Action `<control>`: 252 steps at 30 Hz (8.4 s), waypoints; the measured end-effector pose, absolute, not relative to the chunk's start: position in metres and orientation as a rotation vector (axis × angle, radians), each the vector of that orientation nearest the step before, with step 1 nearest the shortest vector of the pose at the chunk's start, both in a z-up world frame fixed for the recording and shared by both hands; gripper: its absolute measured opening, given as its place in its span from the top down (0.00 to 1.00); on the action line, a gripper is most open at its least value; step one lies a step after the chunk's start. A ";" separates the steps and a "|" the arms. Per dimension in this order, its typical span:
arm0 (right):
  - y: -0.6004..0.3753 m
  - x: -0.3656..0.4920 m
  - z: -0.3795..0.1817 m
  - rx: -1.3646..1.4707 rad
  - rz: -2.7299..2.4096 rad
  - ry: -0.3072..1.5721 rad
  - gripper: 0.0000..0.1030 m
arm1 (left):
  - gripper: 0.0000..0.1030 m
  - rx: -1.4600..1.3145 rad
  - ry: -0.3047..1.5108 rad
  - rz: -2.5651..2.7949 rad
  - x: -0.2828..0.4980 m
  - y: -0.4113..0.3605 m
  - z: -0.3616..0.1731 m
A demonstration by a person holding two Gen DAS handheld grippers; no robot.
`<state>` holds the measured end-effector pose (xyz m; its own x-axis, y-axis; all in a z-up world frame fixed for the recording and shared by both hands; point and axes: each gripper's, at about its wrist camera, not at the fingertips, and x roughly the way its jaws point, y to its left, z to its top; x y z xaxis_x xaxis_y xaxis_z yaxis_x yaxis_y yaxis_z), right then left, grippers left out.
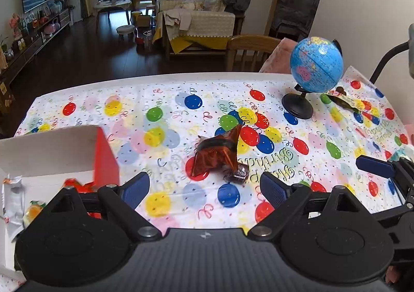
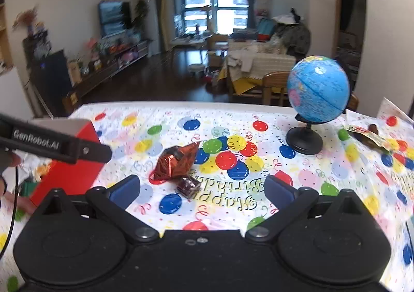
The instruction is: Organize snacks
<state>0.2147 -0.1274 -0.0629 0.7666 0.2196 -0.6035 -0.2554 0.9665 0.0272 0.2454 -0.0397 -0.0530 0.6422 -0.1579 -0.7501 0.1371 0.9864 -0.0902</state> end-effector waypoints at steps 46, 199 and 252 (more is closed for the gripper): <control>-0.096 0.333 -0.175 -0.141 0.529 0.826 0.61 | 0.49 0.073 1.096 -0.173 0.387 -0.088 -0.157; 0.121 0.124 -0.015 0.127 0.342 0.543 0.00 | 0.07 -0.179 0.732 0.025 0.074 0.247 -0.002; 0.126 0.117 -0.020 0.144 0.334 0.548 0.00 | 0.07 -0.161 0.714 -0.002 0.072 0.242 0.002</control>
